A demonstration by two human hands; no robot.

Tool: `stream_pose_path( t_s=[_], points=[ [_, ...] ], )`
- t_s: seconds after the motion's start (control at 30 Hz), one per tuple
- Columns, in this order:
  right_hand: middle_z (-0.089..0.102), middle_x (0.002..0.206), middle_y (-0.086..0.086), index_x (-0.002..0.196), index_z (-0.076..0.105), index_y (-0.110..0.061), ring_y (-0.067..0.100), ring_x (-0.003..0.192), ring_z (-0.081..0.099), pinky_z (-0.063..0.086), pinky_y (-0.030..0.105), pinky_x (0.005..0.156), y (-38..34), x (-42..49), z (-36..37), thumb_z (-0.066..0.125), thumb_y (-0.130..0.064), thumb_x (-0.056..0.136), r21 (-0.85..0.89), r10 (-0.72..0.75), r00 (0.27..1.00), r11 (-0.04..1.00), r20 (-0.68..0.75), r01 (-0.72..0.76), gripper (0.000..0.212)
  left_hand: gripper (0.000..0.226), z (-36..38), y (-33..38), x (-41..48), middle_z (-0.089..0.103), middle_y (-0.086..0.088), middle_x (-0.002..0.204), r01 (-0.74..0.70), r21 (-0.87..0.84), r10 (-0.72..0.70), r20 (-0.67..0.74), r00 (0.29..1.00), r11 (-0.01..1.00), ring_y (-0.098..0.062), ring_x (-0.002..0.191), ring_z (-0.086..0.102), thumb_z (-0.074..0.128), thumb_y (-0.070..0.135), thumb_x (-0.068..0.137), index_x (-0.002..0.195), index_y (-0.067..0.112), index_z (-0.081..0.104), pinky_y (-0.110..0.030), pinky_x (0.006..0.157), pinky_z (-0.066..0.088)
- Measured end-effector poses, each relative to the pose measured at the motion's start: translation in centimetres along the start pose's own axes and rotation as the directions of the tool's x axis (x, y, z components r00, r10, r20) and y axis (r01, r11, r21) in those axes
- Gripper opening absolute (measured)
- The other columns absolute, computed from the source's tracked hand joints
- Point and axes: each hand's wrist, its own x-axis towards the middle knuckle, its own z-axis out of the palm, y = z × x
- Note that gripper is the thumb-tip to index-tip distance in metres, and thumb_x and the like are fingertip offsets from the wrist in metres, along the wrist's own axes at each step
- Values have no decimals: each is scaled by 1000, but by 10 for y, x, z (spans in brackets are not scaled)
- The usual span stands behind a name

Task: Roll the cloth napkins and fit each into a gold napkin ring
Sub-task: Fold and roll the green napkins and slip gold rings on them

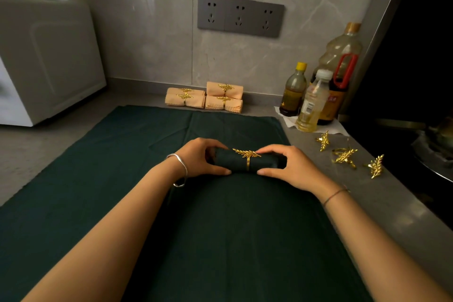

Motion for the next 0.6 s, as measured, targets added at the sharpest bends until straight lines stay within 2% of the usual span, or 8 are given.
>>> stream_pose_path(
  t_s=[0.07,0.13,0.17,0.27,0.33,0.43,0.53,0.6],
  points=[
    [59,110,-16,107,61,-35,6,107,55,44,28,96,1,-1,0,77,-24,74,25,14,1000,1000,1,-14,38,50,0,-1,0,58,12,88,2,35,-1,-18,1000,999,-2,77,55,74,37,75,120,28,54,-11,67,45],
    [61,108,-14,106,63,-34,5,103,56,45,27,95,2,-1,1,77,-22,74,29,16,1000,999,-14,-15,36,46,1,-2,2,64,4,98,-8,32,8,-18,1000,999,-9,86,60,73,35,77,119,25,58,-20,77,51],
    [61,107,-15,106,64,-33,3,102,56,44,24,94,2,-1,0,77,-21,75,24,18,1000,1000,-17,-18,36,41,1,-3,2,66,0,100,-19,28,20,-19,1000,999,-11,89,61,72,32,78,116,23,60,-22,80,51],
    [60,106,-16,109,65,-29,-8,94,53,39,6,85,1,-1,-5,76,-17,76,19,26,1000,999,-5,-26,37,31,1,-4,2,66,-1,96,-53,46,54,-37,998,998,-11,85,58,68,19,82,113,20,64,-13,75,46],
    [59,108,-16,110,63,-30,-12,95,52,37,1,82,1,-2,-7,75,-14,77,35,17,1000,999,24,-18,39,32,2,-5,3,64,-4,103,-57,49,58,-35,998,997,-13,91,58,68,17,83,115,19,63,-20,82,48],
    [55,120,-16,119,57,-34,-6,109,50,37,9,95,0,-3,-5,77,-21,75,86,28,998,996,53,-33,51,49,2,-7,4,51,0,121,-6,-17,7,4,1000,1000,-14,107,52,72,25,80,125,25,53,-30,96,46],
    [51,127,-15,126,51,-37,0,116,46,38,11,94,-5,-1,-3,78,-30,73,95,40,998,995,43,-44,59,65,-1,-2,3,43,6,129,52,-185,-40,69,997,981,-9,112,43,72,38,77,134,34,42,-25,94,41],
    [51,126,-15,125,50,-42,0,116,45,37,11,94,-10,2,1,76,-33,74,67,26,999,997,28,-28,58,56,0,1,3,47,6,129,36,-187,-31,31,999,982,-7,110,45,66,40,80,132,35,45,-21,91,41]
  ],
)
